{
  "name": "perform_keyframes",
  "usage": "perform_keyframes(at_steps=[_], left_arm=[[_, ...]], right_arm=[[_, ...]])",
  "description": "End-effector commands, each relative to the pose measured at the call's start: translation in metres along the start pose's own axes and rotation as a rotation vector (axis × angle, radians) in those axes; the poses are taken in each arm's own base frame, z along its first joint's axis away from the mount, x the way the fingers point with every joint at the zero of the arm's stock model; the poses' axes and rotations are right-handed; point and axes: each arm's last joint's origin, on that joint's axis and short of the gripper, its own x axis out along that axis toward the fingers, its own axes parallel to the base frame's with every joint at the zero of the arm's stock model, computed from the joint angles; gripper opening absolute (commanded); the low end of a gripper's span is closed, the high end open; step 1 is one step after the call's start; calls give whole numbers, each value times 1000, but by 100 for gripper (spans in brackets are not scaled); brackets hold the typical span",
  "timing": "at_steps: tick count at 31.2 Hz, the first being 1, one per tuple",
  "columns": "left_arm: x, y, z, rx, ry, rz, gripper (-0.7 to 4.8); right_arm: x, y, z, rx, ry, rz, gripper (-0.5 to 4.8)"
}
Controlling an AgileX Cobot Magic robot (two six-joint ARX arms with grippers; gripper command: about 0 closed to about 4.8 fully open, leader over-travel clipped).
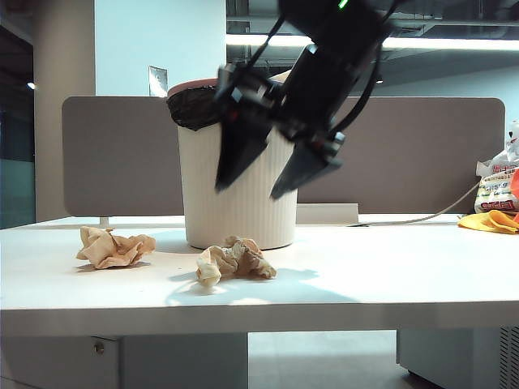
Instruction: Pick up all the trash on the table and put it in the trash can.
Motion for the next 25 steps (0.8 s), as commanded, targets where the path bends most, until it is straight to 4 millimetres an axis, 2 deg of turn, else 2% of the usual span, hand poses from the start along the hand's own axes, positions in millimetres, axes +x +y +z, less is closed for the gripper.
perform_keyframes(at_steps=[1, 9, 14, 15, 16, 17, 19, 20, 23, 25], left_arm=[[3, 1, -2, -3, 12, -2, 479], [6, 2, -6, -11, 49, 1, 479], [6, 2, -11, -22, 96, 14, 479], [6, 2, -12, -25, 108, 20, 479], [6, 2, -13, -27, 116, 23, 479], [6, 2, -13, -27, 121, 29, 479], [6, 2, -13, -26, 118, 28, 479], [6, 2, -12, -25, 114, 28, 479], [6, 2, -10, -21, 92, 28, 479], [6, 2, -7, -13, 61, 27, 479]], right_arm=[[19, 3, 1, -8, -21, -46, 479], [64, 11, -2, -40, 7, -166, 479], [80, 6, -15, -7, 110, -201, 479], [81, 5, -17, -5, 130, -203, 428], [82, 5, -19, -4, 148, -203, 350], [82, 5, -21, -3, 163, -202, 225], [81, 5, -22, -3, 172, -200, 10], [80, 6, -21, -3, 170, -200, -4], [71, 7, -13, -5, 147, -196, -1], [59, 9, -2, -8, 111, -196, -1]])
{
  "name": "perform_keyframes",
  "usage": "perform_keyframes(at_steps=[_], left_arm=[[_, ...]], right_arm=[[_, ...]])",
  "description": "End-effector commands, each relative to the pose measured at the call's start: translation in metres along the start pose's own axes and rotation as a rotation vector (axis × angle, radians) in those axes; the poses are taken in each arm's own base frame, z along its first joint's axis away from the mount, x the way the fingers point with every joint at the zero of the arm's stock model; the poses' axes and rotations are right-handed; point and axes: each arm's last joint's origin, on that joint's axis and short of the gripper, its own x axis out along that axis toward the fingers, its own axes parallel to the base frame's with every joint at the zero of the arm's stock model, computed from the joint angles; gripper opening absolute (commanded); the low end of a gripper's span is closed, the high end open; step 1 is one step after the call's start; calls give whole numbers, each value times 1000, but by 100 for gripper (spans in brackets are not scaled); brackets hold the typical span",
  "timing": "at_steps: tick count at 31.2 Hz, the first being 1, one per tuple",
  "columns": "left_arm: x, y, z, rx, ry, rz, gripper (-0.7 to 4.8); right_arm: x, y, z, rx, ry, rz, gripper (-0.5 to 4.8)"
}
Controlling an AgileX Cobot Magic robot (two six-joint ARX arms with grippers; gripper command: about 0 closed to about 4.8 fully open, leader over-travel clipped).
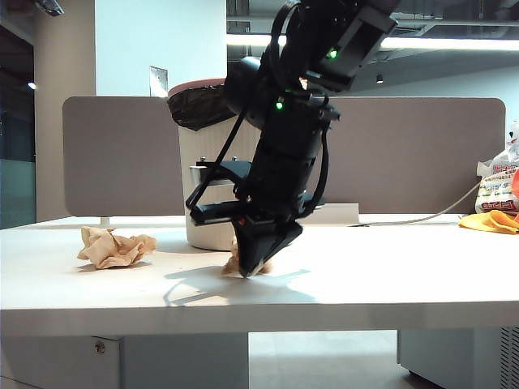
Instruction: Pick up all the trash on the table and put it in the trash can.
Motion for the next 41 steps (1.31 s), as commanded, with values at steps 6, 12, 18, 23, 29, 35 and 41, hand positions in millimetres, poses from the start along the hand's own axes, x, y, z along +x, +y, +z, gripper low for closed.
perform_keyframes(at_steps=[6, 12, 18, 23, 29, 35, 41], left_arm=[[-4, -2, 19, 46, -201, -6, 479], [-10, -4, 36, 85, -374, -10, 479], [-21, -5, 55, 113, -601, 48, 479], [-31, -6, 67, 127, -757, 75, 479], [-37, -8, 82, 134, -791, 86, 479], [-34, -7, 100, 135, -781, 103, 479], [-29, -6, 101, 148, -751, 137, 479]], right_arm=[[-90, -6, 48, 8, -267, -10, -1], [-187, -10, 84, -51, -555, 9, -1], [-268, -24, 116, -100, -818, -55, -1], [-298, -47, 139, -82, -982, -97, -1], [-278, -76, 162, -45, -1005, -96, -1], [-229, -95, 181, -31, -958, -89, -1], [-177, -108, 186, -29, -894, -11, -1]])
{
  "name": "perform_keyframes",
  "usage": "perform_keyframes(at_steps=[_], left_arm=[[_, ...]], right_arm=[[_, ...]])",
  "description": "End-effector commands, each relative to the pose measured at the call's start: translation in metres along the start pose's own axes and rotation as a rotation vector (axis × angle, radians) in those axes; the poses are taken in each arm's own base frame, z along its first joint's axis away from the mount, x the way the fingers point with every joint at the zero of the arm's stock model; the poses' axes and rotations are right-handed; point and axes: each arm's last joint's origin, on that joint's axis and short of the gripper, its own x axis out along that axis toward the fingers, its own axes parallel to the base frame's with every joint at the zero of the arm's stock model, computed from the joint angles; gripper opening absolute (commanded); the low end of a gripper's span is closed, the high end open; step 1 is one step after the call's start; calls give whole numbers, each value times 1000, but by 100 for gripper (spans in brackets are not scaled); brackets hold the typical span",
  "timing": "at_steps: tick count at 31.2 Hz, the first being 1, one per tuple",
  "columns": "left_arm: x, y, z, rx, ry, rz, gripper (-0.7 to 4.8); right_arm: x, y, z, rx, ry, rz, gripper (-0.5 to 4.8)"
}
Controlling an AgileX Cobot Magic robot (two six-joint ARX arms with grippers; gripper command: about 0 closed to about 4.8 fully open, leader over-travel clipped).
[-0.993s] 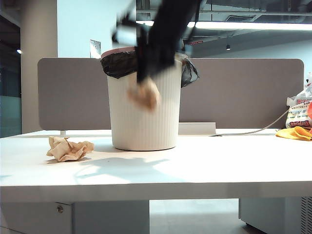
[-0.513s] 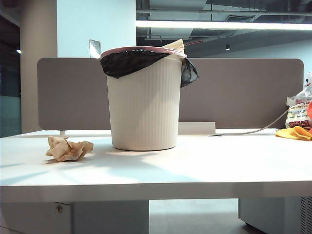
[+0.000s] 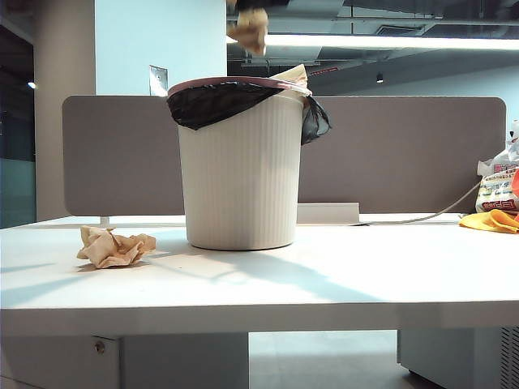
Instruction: Pick up all the trash on the table and put it in the trash can.
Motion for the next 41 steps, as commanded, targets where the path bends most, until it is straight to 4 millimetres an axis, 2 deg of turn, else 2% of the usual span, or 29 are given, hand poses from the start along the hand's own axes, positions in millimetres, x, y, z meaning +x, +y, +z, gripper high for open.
perform_keyframes(at_steps=[1, 4, 7, 11, 12, 13, 22, 26, 29, 34, 41], left_arm=[[-2, 1, 1, 44, 9, 35, 479], [-2, 1, -2, 67, 34, 53, 479], [-2, 2, -3, 77, 47, 53, 479], [-2, 2, -3, 78, 48, 53, 479], [-2, 2, -3, 79, 48, 53, 479], [-2, 2, -3, 78, 48, 53, 479], [-3, 1, -3, 78, 55, 53, 479], [-9, 1, -1, 78, 69, 74, 479], [-19, 1, -1, 78, 84, 89, 479], [-38, 0, -4, 76, 146, 94, 479], [-61, -3, -7, 62, 200, 91, 479]], right_arm=[[13, -5, -13, 16, 6, 33, -1], [21, -5, -24, 21, 36, 32, -1], [22, -6, -25, 16, 41, 12, 15], [22, -5, -24, 6, 29, 0, 385], [22, -5, -24, 5, 29, -1, 420], [22, -5, -24, 2, 30, -1, 434], [19, -3, -31, -34, 123, 8, 431], [6, -2, -20, -29, 146, 13, 431], [-11, 1, -3, -21, 133, 15, 431], [-52, 11, 29, -9, 123, 30, 430], [-111, 38, 60, -4, 174, 97, 421]])
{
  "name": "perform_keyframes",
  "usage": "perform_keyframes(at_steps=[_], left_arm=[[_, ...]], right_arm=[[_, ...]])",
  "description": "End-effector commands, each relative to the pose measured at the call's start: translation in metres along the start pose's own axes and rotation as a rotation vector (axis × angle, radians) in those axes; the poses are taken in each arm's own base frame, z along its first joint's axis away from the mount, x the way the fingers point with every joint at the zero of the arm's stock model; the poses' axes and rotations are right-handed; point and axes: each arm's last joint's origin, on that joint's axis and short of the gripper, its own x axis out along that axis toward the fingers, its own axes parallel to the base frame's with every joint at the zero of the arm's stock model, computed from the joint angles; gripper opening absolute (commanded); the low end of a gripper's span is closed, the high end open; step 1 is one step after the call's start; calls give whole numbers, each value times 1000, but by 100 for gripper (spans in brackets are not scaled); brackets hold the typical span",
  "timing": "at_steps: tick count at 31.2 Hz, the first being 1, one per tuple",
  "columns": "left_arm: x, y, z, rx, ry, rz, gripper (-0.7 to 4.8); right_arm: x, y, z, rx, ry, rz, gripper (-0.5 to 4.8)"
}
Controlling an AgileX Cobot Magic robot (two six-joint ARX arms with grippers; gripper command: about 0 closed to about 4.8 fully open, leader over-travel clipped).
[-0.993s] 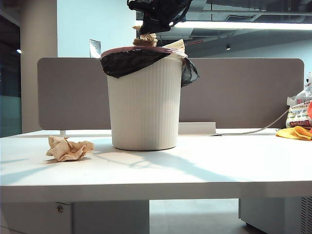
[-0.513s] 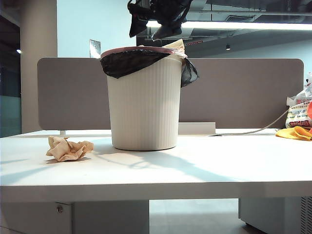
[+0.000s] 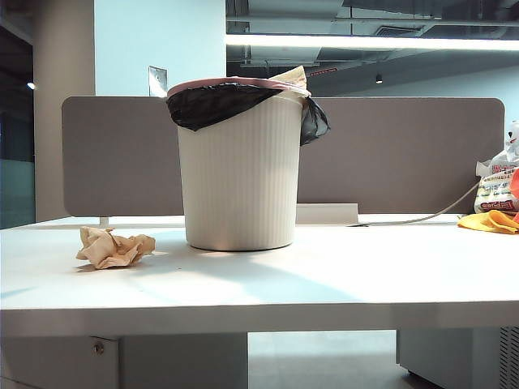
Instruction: Pick up all the trash on the table and put it in the trash can.
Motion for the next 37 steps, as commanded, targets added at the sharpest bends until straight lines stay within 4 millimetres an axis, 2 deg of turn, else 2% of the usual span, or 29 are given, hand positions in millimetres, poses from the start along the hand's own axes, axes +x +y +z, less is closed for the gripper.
perform_keyframes(at_steps=[1, 9, 15, 19, 23, 27, 37], left_arm=[[-13, 0, -3, -21, 28, -4, 479], [-34, -1, -18, -52, 133, -10, 479], [-40, -2, -18, -54, 122, -30, 479], [-41, -2, -19, -54, 135, -38, 479], [-40, -3, -21, -73, 147, -74, 479], [-44, -3, -26, -74, 177, -78, 479], [-50, -3, -38, -89, 303, -28, 479]], right_arm=[[-27, 17, 6, -7, 47, 61, 421], [-81, 49, 11, -7, 141, 198, 422], [-128, 51, 7, -3, 183, 185, 422], [-142, 52, 4, -9, 126, 187, 421], [-127, 59, -9, -10, 103, 228, 421], [-96, 68, -33, -14, 140, 259, 421], [9, 85, -91, -28, 126, 291, 421]])
